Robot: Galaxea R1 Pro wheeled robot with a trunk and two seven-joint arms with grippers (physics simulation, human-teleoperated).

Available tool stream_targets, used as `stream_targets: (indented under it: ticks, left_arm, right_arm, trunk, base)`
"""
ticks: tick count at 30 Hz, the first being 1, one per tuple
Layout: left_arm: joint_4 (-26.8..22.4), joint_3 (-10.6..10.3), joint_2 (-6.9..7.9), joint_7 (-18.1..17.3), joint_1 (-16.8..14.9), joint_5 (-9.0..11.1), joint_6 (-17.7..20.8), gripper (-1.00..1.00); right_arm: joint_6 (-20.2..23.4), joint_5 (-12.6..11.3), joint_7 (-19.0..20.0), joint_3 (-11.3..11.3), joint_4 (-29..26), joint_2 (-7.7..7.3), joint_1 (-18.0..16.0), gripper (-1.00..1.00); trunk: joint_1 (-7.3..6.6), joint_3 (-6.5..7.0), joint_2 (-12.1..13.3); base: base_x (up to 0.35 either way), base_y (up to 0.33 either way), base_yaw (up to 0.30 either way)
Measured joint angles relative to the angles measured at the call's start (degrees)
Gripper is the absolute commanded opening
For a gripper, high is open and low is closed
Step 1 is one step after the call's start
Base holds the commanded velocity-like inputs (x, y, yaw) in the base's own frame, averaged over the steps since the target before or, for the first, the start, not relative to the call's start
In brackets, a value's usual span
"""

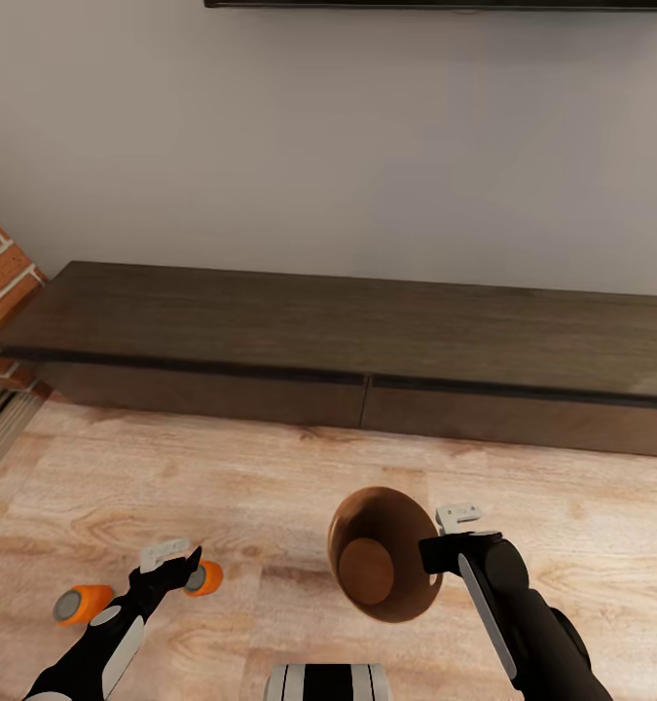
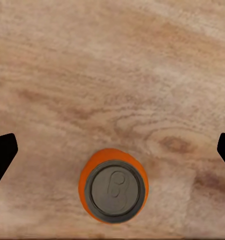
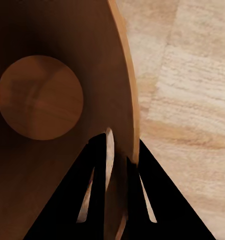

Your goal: Put the three can of soda from the living room inside the tash can in the kitchen.

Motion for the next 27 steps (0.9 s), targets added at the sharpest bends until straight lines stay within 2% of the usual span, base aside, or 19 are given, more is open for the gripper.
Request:
stream_targets:
  ticks: [5, 27]
  left_arm:
    - [0.0, 0.0, 0.0, 0.0, 0.0, 0.0, 0.0, 1.0]
    - [0.0, 0.0, -0.01, 0.0, 0.0, 0.0, 0.0, 1.0]
  right_arm:
    - [0.0, 0.6, 0.3, -0.1, 0.0, 0.0, 0.0, -1.0]
    - [0.0, 0.4, 0.3, -0.1, 0.0, 0.02, 0.0, -1.0]
  trunk:
    - [0.0, 0.0, 0.0]
    - [0.0, 0.0, 0.0]
  base:
    - [-0.021, 0.0, 0.0]
    - [-0.036, 0.0, 0.0]
